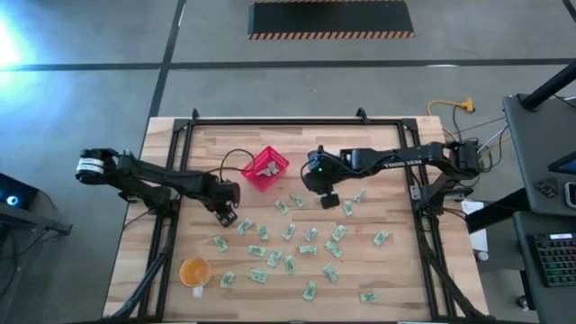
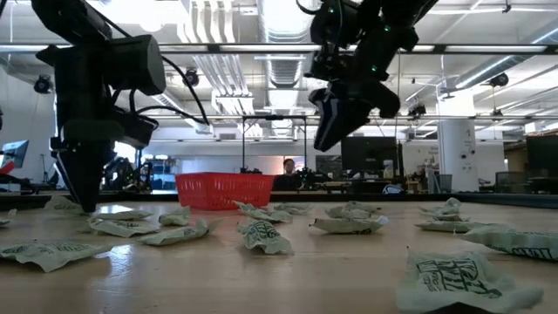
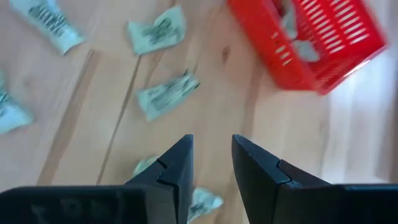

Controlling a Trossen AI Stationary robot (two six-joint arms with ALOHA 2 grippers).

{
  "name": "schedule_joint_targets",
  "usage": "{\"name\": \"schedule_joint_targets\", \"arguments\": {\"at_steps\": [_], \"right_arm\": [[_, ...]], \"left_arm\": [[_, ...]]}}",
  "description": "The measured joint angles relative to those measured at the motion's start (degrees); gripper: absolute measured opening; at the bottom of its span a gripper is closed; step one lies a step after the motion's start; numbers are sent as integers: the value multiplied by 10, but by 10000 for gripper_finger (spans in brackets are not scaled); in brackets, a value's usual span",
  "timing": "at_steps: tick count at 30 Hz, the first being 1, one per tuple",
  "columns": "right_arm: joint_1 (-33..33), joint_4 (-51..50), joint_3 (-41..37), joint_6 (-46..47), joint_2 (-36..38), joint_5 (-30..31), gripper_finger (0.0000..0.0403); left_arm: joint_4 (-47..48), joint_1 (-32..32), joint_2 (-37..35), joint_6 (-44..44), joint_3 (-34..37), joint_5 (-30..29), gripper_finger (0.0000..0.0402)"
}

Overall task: Pick and place Stevia / Truvia into bins
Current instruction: Put the white stevia packet into the red bin

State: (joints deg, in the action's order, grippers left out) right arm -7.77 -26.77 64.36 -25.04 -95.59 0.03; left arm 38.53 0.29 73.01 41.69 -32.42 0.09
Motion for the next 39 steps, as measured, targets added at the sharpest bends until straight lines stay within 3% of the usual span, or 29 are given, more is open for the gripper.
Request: {"name": "schedule_joint_targets", "arguments": {"at_steps": [5, 8, 16, 22, 27, 32, 35, 39], "right_arm": [[0, 1, -25, 18, 10, -1, 102], [0, 2, -32, 26, 11, -1, 99], [0, 18, -48, 51, 10, -1, 88], [0, 37, -82, 85, 10, -32, 84], [0, 131, -126, 68, 10, -87, 89], [0, 237, -158, 51, 9, -91, 90], [0, 275, -166, 51, 9, -92, 86], [0, 291, -169, 55, 9, -93, 82]], "left_arm": [[17, 1, 0, 0, 0, 13, 169], [41, 0, 0, -1, 0, 21, 149], [48, 0, -1, -31, -6, 16, 10], [49, 0, -1, -65, -27, -26, 2], [62, -1, -3, -103, -63, -54, 1], [71, -14, -5, -151, -107, -102, 0], [70, -19, -4, -190, -133, -146, 0], [19, -20, -3, -275, -147, -263, 0]]}}
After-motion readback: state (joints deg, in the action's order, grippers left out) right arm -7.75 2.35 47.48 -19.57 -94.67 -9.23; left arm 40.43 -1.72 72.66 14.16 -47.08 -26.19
